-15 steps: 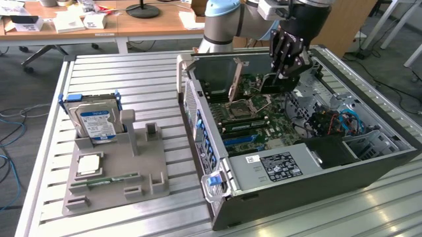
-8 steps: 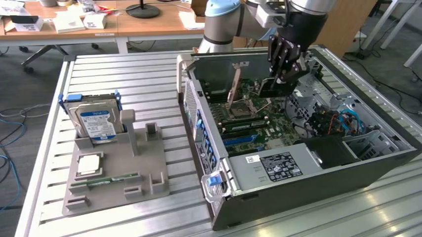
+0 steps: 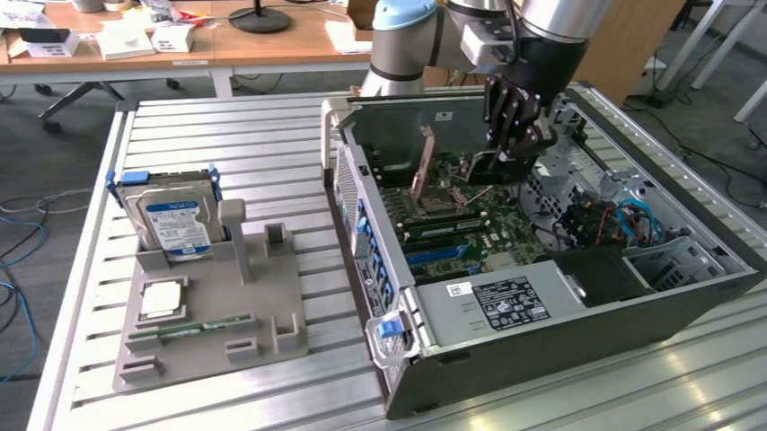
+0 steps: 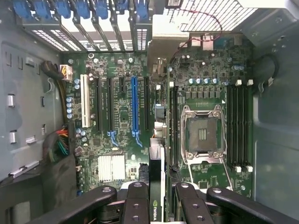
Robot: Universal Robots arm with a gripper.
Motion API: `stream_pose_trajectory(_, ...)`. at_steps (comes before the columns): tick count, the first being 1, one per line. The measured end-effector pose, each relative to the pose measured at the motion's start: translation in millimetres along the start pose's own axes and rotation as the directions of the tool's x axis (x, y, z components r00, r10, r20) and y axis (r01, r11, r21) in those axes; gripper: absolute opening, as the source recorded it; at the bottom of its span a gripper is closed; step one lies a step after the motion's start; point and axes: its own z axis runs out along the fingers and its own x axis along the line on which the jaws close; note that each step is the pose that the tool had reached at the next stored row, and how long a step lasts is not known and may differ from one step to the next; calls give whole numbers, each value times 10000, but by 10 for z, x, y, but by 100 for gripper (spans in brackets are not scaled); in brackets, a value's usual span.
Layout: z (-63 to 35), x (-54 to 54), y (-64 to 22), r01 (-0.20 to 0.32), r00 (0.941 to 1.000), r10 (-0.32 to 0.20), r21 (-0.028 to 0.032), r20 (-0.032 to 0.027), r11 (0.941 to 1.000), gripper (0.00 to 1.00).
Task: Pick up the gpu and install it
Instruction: 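Insert the gpu into the slot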
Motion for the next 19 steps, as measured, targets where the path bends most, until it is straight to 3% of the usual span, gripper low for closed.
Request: stream_pose_trajectory(19, 324, 11, -8, -1, 10000, 1, -14, 0, 10000, 27)
